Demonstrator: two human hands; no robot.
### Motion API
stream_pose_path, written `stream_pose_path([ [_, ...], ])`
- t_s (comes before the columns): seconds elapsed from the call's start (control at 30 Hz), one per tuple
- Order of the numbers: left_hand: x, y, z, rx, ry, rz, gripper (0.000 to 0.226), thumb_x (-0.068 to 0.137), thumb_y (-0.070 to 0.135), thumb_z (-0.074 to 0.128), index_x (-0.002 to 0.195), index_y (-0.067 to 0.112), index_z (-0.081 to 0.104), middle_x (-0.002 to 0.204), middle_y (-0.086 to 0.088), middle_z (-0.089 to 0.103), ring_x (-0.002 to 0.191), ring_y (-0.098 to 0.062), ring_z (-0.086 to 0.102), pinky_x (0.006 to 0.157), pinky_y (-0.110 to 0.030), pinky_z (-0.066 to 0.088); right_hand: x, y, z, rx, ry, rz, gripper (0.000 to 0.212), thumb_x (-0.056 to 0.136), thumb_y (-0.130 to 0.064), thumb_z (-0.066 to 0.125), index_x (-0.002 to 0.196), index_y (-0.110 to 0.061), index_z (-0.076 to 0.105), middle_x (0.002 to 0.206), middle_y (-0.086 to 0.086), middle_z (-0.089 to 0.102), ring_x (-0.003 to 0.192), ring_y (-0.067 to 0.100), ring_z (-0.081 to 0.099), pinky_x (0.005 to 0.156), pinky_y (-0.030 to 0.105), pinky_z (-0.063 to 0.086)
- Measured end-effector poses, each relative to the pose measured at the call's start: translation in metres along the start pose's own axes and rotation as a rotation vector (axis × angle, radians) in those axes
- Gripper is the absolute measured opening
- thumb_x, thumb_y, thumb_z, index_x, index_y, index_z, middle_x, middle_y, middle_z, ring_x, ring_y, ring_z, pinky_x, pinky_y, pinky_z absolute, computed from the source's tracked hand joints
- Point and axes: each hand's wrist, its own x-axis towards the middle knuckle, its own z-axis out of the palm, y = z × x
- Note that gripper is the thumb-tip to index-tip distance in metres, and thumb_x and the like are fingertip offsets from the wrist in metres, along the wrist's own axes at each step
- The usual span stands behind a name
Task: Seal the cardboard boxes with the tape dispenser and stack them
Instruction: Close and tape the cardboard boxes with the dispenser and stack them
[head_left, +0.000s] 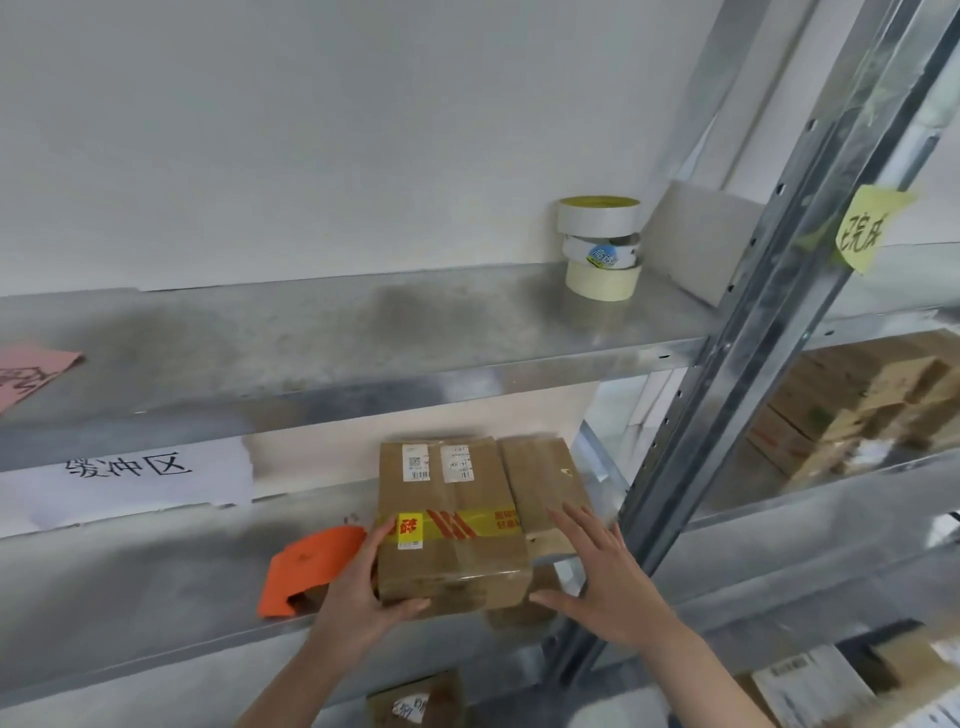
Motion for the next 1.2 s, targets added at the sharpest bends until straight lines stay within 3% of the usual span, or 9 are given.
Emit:
stream_pose_path([
  [0.17,0.013,0.003,0.027,-0.033,0.024,-0.029,0.109,0.055,0.033,0.092,0.142,0.044,0.028,0.124,0.02,0.057,0.113,0.0,0.056,0.101,-0.029,0.045,0.023,0.001,0.013,0.144,-0.053,-0.001,0.101,0.065,-0.086,0.053,0.146,-0.055,0.001,0.155,-0.026,0.01,0.147,0.01,0.012,0.121,0.047,0.02],
  [0.3,0.017,-0.004,0.037,-0.053,0.026,-0.055,0.11,0.056,0.035,0.091,0.144,0.045,0.026,0.126,0.017,0.056,0.112,0.004,0.055,0.089,-0.01,0.043,0.044,0.002,0.031,0.239,-0.058,0.055,0.095,0.077,-0.055,0.072,0.15,-0.044,0.011,0.153,-0.017,0.025,0.14,0.012,0.029,0.117,0.04,0.03],
  [0.53,0.026,-0.013,0.051,-0.148,-0.003,-0.137,0.112,0.051,0.049,0.089,0.141,0.053,0.022,0.131,0.018,0.054,0.117,0.0,0.055,0.092,-0.017,0.048,0.061,0.023,0.044,0.233,-0.07,0.072,0.084,0.083,-0.046,0.07,0.151,-0.036,0.021,0.157,-0.016,0.021,0.145,0.011,0.021,0.12,0.037,0.025],
  [0.67,0.04,-0.009,0.064,-0.178,-0.04,-0.146,0.107,0.063,0.023,0.088,0.139,0.054,0.02,0.138,0.013,0.05,0.124,-0.007,0.051,0.09,-0.012,0.047,0.061,0.038,0.039,0.213,-0.035,0.098,0.081,0.086,-0.043,0.067,0.152,-0.034,0.021,0.157,-0.015,0.021,0.146,0.011,0.019,0.12,0.04,0.024],
  [0.77,0.047,-0.009,0.066,-0.196,-0.043,-0.151,0.107,0.064,0.02,0.087,0.139,0.056,0.019,0.14,0.012,0.047,0.128,-0.009,0.048,0.094,-0.016,0.047,0.062,0.043,0.036,0.209,-0.034,0.127,0.079,0.088,-0.04,0.067,0.152,-0.037,0.019,0.156,-0.015,0.022,0.145,0.012,0.021,0.12,0.04,0.024],
  [0.83,0.047,-0.011,0.066,-0.205,-0.078,-0.167,0.108,0.064,0.024,0.087,0.139,0.057,0.016,0.142,0.01,0.043,0.128,-0.011,0.046,0.099,-0.023,0.047,0.064,0.042,0.037,0.213,-0.051,0.139,0.08,0.088,-0.039,0.067,0.152,-0.037,0.018,0.157,-0.013,0.022,0.146,0.015,0.02,0.12,0.041,0.023],
  [0.97,0.044,-0.016,0.066,-0.153,-0.145,-0.178,0.117,0.052,0.059,0.084,0.142,0.057,0.01,0.148,0.006,0.034,0.132,-0.013,0.042,0.109,-0.037,0.04,0.062,0.039,0.045,0.157,-0.072,0.135,0.079,0.089,-0.038,0.066,0.153,-0.032,0.018,0.16,-0.007,0.017,0.15,0.017,0.007,0.123,0.04,0.012],
  [1.07,0.045,-0.019,0.064,-0.125,-0.162,-0.178,0.118,0.052,0.058,0.085,0.143,0.057,0.008,0.15,0.007,0.029,0.134,-0.014,0.039,0.109,-0.042,0.04,0.061,0.036,0.044,0.165,-0.072,0.142,0.081,0.088,-0.038,0.067,0.153,-0.029,0.019,0.16,-0.007,0.018,0.15,0.014,0.005,0.123,0.038,0.009],
  [1.2,0.046,-0.007,0.06,-0.114,-0.146,-0.128,0.113,0.06,0.05,0.085,0.144,0.051,0.011,0.153,0.015,0.018,0.137,-0.008,0.033,0.112,-0.037,0.037,0.06,0.026,0.034,0.258,-0.024,0.18,0.091,0.08,-0.057,0.068,0.153,-0.03,0.021,0.159,-0.011,0.019,0.148,0.014,0.013,0.121,0.04,0.018],
])
